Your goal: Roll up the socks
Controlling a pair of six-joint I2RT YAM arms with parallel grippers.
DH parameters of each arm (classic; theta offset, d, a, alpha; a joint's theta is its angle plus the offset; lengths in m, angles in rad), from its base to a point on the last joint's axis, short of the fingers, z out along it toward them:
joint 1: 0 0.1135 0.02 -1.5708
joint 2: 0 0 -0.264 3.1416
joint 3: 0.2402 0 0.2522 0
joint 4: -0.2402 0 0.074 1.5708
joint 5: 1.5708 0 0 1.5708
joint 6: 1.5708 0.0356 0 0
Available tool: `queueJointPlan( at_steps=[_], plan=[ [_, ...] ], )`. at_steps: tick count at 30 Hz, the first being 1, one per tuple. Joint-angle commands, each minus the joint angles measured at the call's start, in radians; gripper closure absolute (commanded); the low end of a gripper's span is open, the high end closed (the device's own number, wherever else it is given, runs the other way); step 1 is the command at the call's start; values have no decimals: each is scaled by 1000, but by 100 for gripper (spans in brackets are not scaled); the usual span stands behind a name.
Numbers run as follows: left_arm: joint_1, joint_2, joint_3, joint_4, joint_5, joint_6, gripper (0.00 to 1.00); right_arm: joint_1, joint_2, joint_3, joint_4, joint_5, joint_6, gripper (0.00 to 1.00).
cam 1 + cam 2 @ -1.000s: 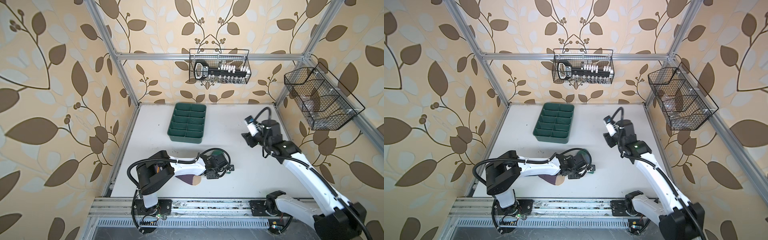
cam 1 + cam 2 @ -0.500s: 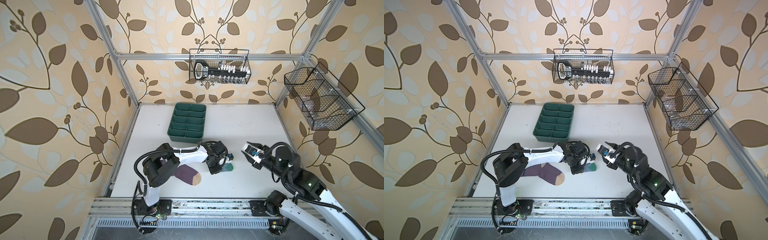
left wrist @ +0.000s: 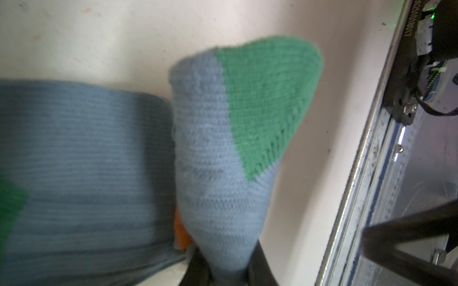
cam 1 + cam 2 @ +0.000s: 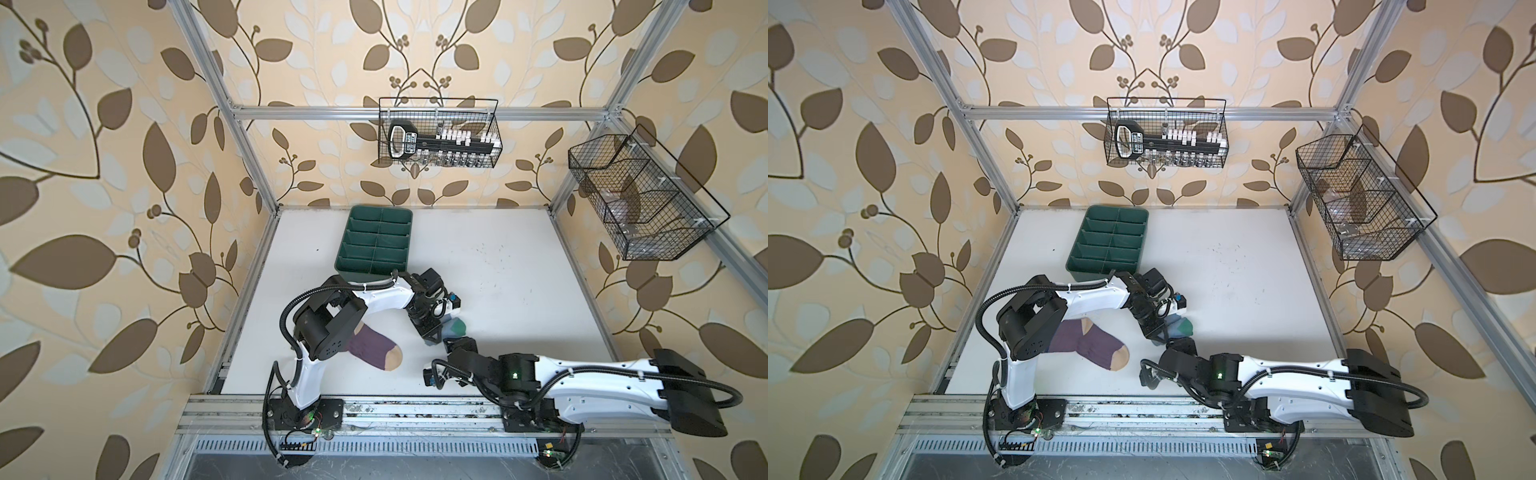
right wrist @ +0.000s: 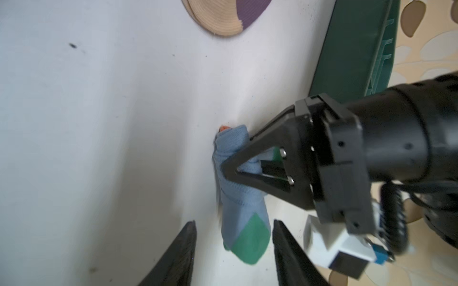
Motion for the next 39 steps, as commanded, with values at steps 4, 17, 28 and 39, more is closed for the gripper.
queueJointPlan(
  at_steps=[4,17,28,39],
  plan=[
    [-14,118,-51,-76,-111,-3,100,-95,188,37,201,-32,-29,52],
    [-15,107,-40,-84,-97,0,97,-166,393,80,122,-110,57,96],
    [-15,29,-51,-51,-75,-24,64,-171,325,121,-119,-227,142,100],
    [-15,58,-36,-85,-44,-10,78,-222,130,79,-143,-333,144,100]
  ],
)
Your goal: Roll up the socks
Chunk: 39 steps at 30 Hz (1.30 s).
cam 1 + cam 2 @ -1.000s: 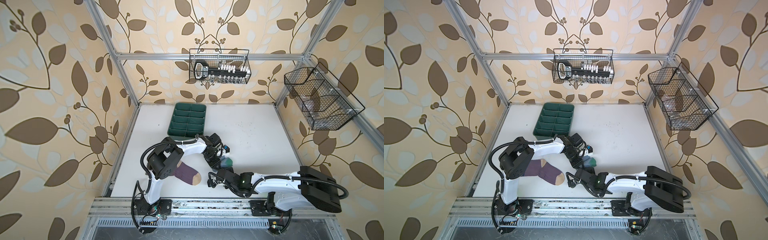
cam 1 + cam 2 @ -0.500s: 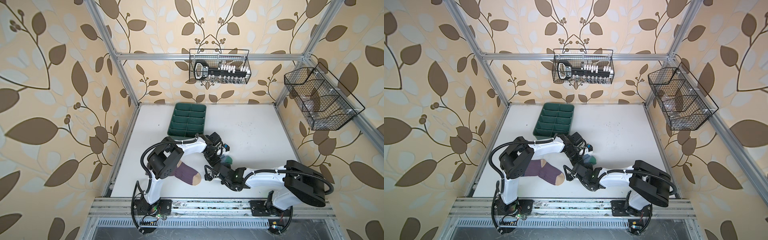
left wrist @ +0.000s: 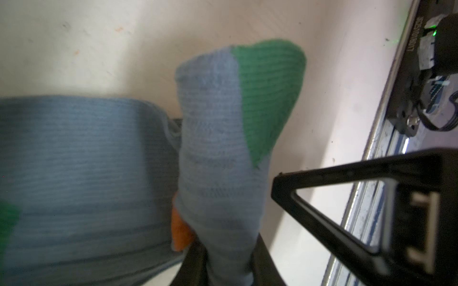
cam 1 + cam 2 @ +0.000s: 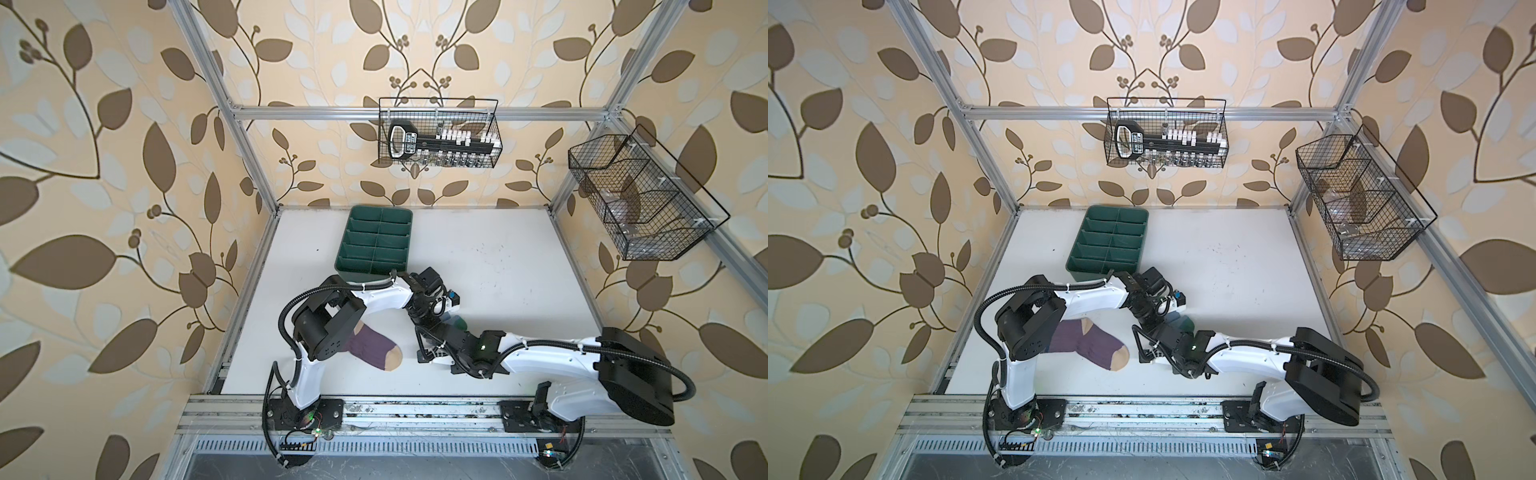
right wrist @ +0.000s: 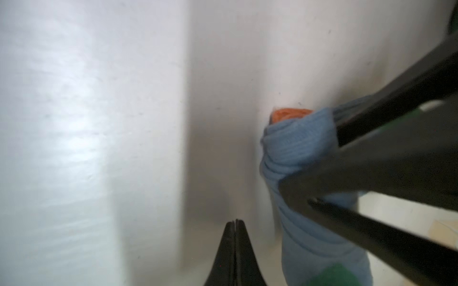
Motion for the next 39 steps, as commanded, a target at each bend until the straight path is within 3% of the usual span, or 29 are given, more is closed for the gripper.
queueJointPlan(
  at_steps=[1,5,9,10,11,12,21,27,32,39],
  plan=[
    [-19,68,-34,-115,-27,15,81,-19,-76,-27,-5,-66,-4,96],
    [-18,73,-27,-126,-22,22,93,-42,-175,-61,68,-71,-31,65],
    [-19,76,-22,-134,-17,27,98,-54,-218,-95,128,-94,-64,47],
    [-19,76,-22,-137,-15,30,99,-60,-214,-101,140,-97,-72,46],
    [-18,76,-22,-137,-15,30,100,-62,-204,-104,150,-94,-72,27],
    [-19,77,-22,-138,-15,28,100,-67,-191,-104,162,-82,-72,19],
    [-19,69,-22,-138,18,31,100,-99,-82,-110,285,19,-127,21],
    [-21,75,-14,-147,65,36,100,-119,33,-107,378,29,-143,37],
    [-20,75,-13,-151,69,42,100,-118,160,-79,339,11,-131,47],
    [-19,72,-15,-151,49,41,100,-121,197,-43,223,-18,-103,46]
  ],
)
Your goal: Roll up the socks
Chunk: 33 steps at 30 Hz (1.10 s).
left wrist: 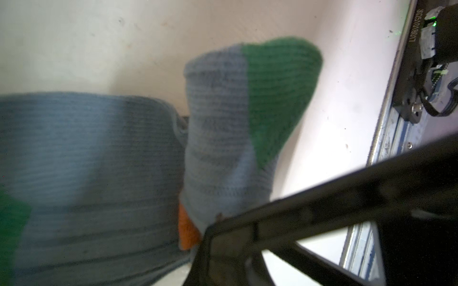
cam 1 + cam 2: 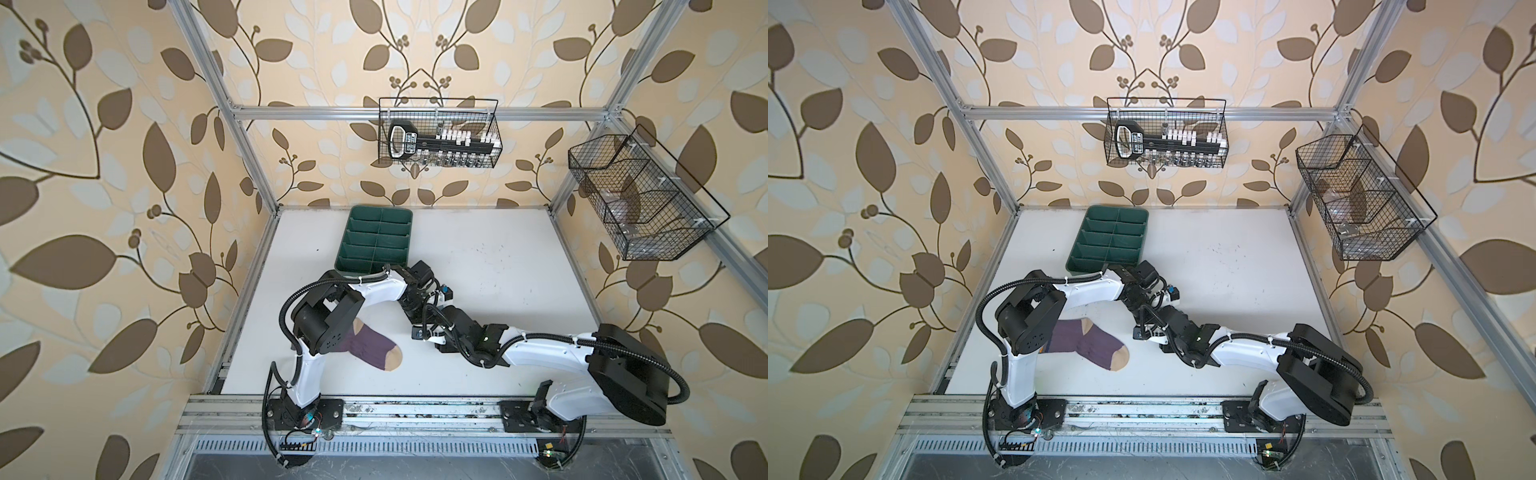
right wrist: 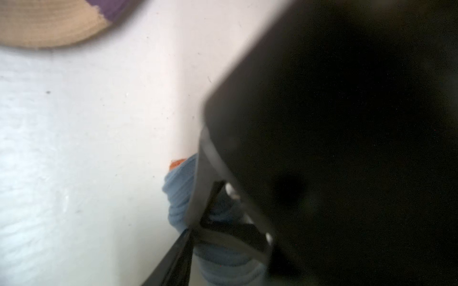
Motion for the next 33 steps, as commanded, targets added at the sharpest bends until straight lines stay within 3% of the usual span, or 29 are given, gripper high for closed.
queueJointPlan(
  at_steps=[1,8,20,24,33],
  plan=[
    [-91,56,-24,-117,-7,-72,100,-7,89,-33,-168,1,-28,46],
    [-91,62,-14,-133,-52,-80,100,-9,-1,-73,-179,23,-46,36],
    [-90,51,-3,-154,-56,-69,100,-5,13,-91,-170,0,-53,36],
    [-90,33,-15,-157,-118,-62,100,15,-58,-98,-217,10,-47,36],
    [-90,48,14,-185,-83,-56,100,57,-126,-119,-209,83,-69,35]
  ],
)
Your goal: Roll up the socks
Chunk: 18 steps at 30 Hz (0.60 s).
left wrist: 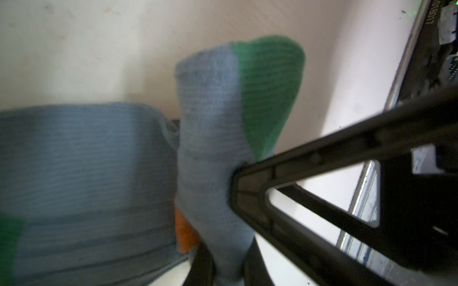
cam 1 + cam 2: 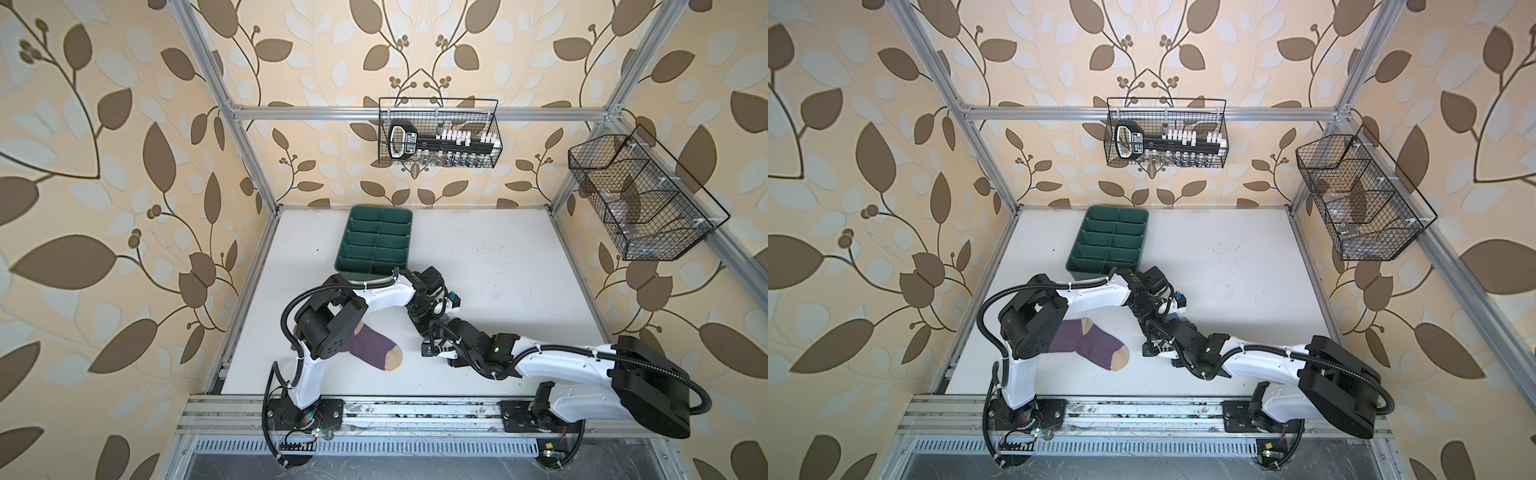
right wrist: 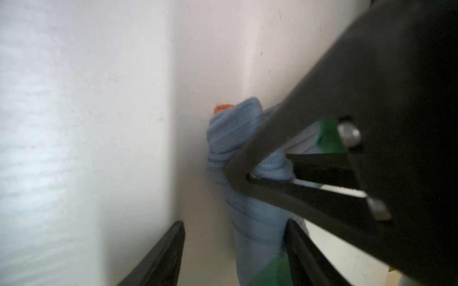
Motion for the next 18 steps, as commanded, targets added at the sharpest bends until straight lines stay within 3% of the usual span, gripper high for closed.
queueJointPlan(
  at_steps=[1,7,12,18],
  plan=[
    [-14,47,-24,-126,7,-6,100,1,26,-31,-41,53,-29,36],
    [-32,38,-29,-136,62,19,100,-29,118,-2,30,61,-30,48],
    [-35,42,-24,-143,79,22,100,-27,100,-14,49,69,-46,56],
    [-35,27,-26,-139,71,12,100,-16,135,19,-46,23,-28,86]
  ],
)
